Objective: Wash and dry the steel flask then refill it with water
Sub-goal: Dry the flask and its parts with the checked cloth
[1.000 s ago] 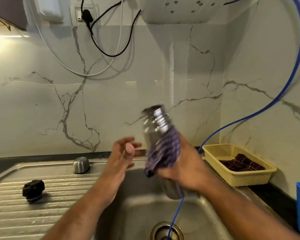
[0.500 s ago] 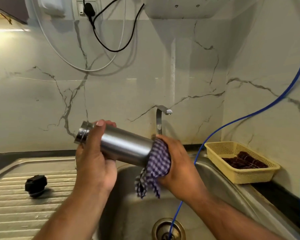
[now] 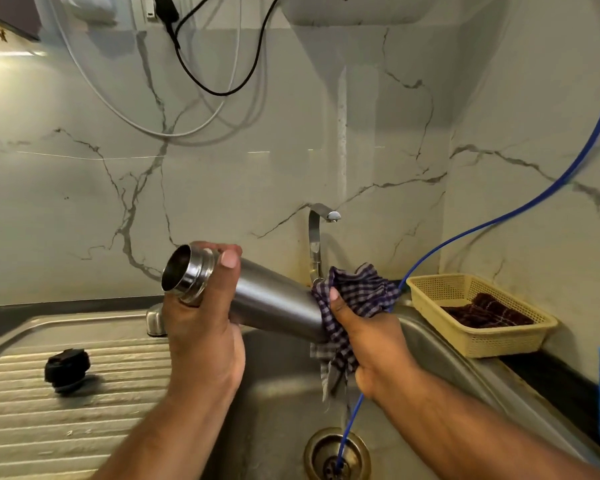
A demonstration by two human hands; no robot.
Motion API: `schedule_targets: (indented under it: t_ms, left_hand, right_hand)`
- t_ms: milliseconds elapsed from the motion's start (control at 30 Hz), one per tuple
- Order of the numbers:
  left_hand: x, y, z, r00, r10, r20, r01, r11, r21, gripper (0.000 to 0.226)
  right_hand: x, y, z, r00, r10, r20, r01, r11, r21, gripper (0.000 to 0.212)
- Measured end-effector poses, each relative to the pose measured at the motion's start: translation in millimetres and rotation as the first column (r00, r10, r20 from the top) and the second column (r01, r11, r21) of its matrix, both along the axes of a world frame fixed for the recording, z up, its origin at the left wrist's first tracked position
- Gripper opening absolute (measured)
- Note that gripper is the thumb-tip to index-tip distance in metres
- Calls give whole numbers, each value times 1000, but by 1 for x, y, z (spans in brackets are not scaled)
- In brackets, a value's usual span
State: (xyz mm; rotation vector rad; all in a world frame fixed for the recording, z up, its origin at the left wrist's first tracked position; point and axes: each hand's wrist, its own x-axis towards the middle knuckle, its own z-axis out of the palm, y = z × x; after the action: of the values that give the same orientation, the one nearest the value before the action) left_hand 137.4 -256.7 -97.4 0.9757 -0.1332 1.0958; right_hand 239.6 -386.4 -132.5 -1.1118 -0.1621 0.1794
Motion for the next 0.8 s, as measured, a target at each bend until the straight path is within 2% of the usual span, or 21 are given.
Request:
schedule_targets:
  t_ms: [33,67,133,200,300,400,533,667,800]
  left_hand:
    - [-2,-3,3,1000,10,19,-11,997,75,30]
    - [-3,-6,5,999,21,39,-26,990,140,20]
    - [-6,-11,6,998,4,70,-20,974,227,16]
    - [-7,-12,6,996,-50,72,30,967,251,16]
    - [-7,-2,7,994,-103,29,95,973,212,21]
    - [-5,10,6,981,-194,16,193,981,19,34]
    - [-2,11,5,971,-236,26,237,961,-145,6]
    - [-1,9,5,960,-278,44,281,945,-166,7]
    - [1,10,3,949,-308,71,316,932,-175,9]
  right_hand:
    - [0,-1,3,1000,-7,-3,7,1000,-6,63]
    - [1,-3,5,1000,12,-13,-12,1000,-3,63]
    - [0,-5,7,985,151,-88,-150,989,10,60]
    - [-4,-6,8,928,332,-170,-329,943,44,64]
    - [-6,-10,10,860,479,-175,-457,876,155,65]
    - [-6,-12,15,876,474,-91,-456,875,165,67]
    - [-9,-10,15,931,366,6,-364,925,111,70]
    - [-12,-13,14,958,283,47,-287,951,120,73]
    - [-8,-16,17,965,260,12,-259,952,160,81]
